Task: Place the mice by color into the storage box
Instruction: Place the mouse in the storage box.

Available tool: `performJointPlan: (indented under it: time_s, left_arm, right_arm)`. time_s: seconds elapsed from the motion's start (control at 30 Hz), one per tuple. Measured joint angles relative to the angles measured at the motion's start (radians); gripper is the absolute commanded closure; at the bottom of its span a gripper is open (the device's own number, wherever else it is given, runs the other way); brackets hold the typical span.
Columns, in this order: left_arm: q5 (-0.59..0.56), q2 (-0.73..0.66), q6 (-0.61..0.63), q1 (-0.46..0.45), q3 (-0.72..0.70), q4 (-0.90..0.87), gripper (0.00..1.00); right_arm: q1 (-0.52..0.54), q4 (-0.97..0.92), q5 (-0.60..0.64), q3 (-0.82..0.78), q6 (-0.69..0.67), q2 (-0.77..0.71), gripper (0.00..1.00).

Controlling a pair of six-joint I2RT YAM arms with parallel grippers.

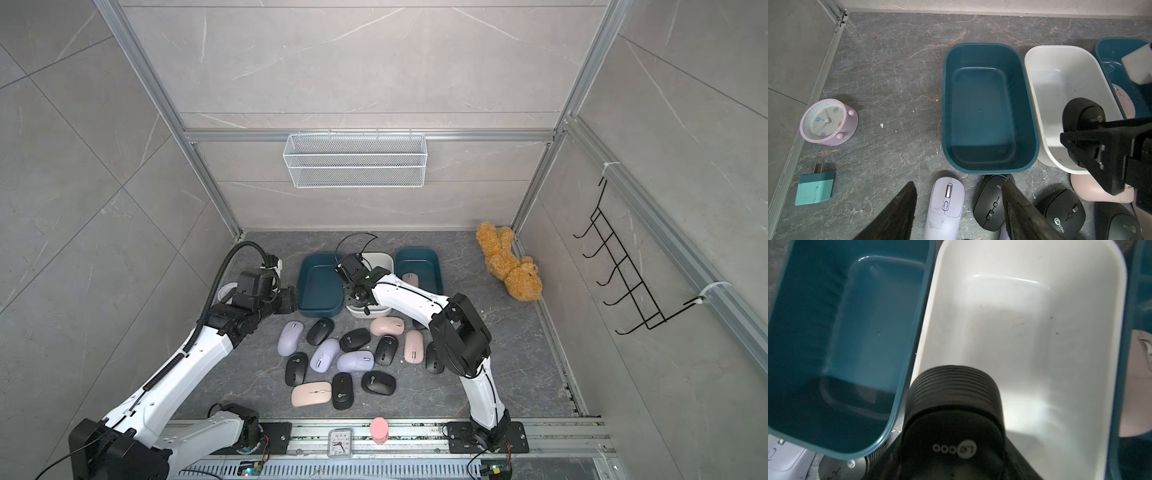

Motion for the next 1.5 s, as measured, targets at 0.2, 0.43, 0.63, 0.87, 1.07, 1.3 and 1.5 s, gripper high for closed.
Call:
performJointPlan:
  time_s: [0.2,0.43,0.63,0.87,1.07,1.3,1.5]
  left_arm:
    - [-0.006,0.0,0.003,0.0,0.0,0.0,0.32]
    - [-0.005,0.0,0.003,0.0,0.0,0.0,0.32]
    - [-0.005,0.005,0.003,0.0,0.0,0.0,0.32]
    - [-0.005,0.006,0.003,0.0,0.0,0.0,0.32]
    - [-0.005,0.006,0.003,0.0,0.0,0.0,0.32]
    - [-0.005,0.006,0.003,0.0,0.0,0.0,0.32]
    - [-0.005,0.006,0.003,0.0,0.0,0.0,0.32]
  right_arm:
    - [-0.031,-0.001,-0.031,0.058,0.001,0.066,0.46]
    - [-0.042,-0.006,-0.053,0.122,0.003,0.129,0.46]
    - [-0.047,-0.013,-0.062,0.143,0.004,0.164,0.46]
    - [-0.062,-0.026,-0.064,0.143,0.004,0.167,0.45]
    - [-0.069,-0.032,-0.064,0.143,0.004,0.168,0.44]
    - [-0.072,-0.039,-0.073,0.146,0.005,0.186,0.42]
    - [-0.077,-0.05,-0.082,0.167,0.005,0.214,0.39]
